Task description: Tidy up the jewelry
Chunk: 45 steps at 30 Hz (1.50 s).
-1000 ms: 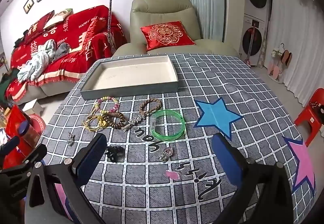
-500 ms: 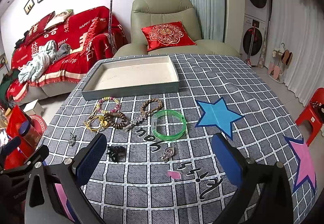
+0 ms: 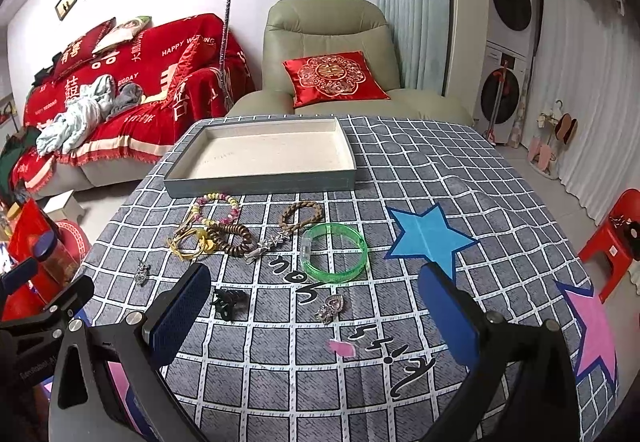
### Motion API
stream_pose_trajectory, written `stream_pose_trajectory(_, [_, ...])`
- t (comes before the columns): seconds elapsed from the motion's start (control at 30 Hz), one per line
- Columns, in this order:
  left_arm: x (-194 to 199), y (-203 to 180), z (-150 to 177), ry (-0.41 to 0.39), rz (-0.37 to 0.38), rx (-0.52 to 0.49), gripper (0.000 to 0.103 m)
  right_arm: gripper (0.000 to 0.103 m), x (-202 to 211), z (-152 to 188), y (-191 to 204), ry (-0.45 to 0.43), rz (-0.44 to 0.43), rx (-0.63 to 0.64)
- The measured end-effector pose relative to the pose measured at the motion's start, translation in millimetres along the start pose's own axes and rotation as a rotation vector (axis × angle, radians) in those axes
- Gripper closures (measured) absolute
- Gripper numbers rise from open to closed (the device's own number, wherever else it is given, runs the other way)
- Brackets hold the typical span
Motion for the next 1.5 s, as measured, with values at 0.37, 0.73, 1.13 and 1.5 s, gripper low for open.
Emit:
stream_pose_trajectory(0.37, [1.3, 1.5, -6.3, -0.014, 0.0, 0.008, 0.0, 0.0, -1.1, 1.7, -2.3, 0.006, 0.002, -0.005])
stream_pose_trajectory(0.73, [0.9, 1.2, -7.2, -0.016, 0.003, 0.008, 0.0, 0.0, -1.8, 1.7, -1.7, 0.003, 0.0, 0.002])
stream_pose_trajectory(1.13, [0.6, 1.6, -7.5, -0.016, 0.002, 0.009, 0.0, 0.0, -1.6, 1.5, -0.8, 0.001, -0.001, 0.003])
stream_pose_trajectory(1.5, [0.3, 1.8, -7.2, -0.013, 0.003, 0.01, 0.0, 0.0, -1.7, 1.7, -0.7, 0.002, 0.001, 0.005])
Point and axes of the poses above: each gripper's, at about its wrist camera, not at the fingertips, and x roughly against the way its jaws point, y to its left, z to its underside, the point moved 2 cm from there along -x, roughly the way its jaws point, and after that the axes turned 7 degrees about -y, right-handed, at the moved point
